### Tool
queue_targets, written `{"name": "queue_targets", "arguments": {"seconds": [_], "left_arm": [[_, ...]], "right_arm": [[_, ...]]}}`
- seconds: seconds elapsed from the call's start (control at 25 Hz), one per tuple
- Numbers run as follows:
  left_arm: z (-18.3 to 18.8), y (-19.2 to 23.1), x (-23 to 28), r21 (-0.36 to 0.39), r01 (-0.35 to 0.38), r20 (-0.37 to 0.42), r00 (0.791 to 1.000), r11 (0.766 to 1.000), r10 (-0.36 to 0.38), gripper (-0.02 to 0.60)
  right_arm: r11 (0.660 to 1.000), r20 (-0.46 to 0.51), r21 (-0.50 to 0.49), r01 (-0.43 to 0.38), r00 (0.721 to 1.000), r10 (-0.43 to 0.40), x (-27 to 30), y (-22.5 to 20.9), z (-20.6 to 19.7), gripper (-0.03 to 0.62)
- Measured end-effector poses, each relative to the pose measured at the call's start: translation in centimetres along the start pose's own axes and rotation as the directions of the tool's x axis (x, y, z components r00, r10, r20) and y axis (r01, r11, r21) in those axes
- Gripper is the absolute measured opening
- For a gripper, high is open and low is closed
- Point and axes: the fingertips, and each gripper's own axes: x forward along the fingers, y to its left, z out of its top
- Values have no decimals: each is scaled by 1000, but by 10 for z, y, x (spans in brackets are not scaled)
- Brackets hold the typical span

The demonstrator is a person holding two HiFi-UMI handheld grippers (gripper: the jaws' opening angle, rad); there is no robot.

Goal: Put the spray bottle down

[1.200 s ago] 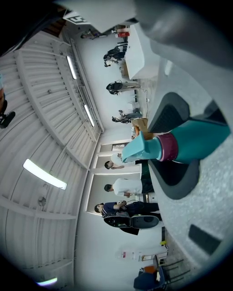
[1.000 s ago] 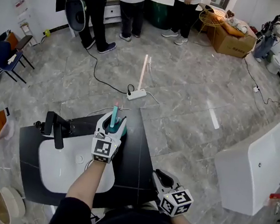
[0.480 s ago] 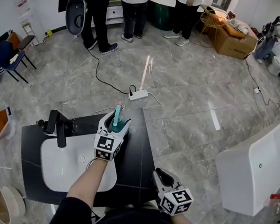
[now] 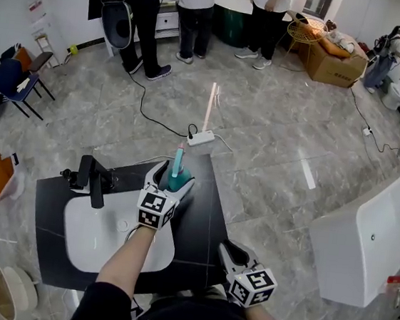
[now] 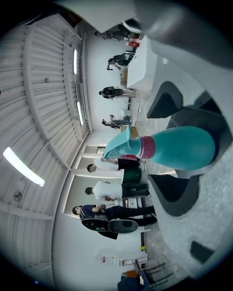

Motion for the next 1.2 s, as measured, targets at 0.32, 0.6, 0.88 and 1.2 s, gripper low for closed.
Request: {"name": "queue_targets", "arguments": {"seconds": [0.32, 0.6, 0.88, 1.2], "left_arm": [[1, -6, -47, 0, 45, -22, 999, 999, -45, 383], [4, -16, -105, 15, 75, -25, 997, 997, -75, 342], [13, -31, -167, 9, 99, 15, 995, 995, -99, 258], [18, -48, -236, -19, 123, 78, 990, 992, -121, 149]], "right_arm": [[1000, 26, 0, 17, 1000, -17, -3, 32, -2, 46], [1000, 48, 3, 20, 999, -20, -6, 69, -3, 46], [1000, 76, -9, 18, 997, -17, -12, 106, -5, 44], [998, 128, -8, 60, 990, -59, -27, 134, -12, 31]]}}
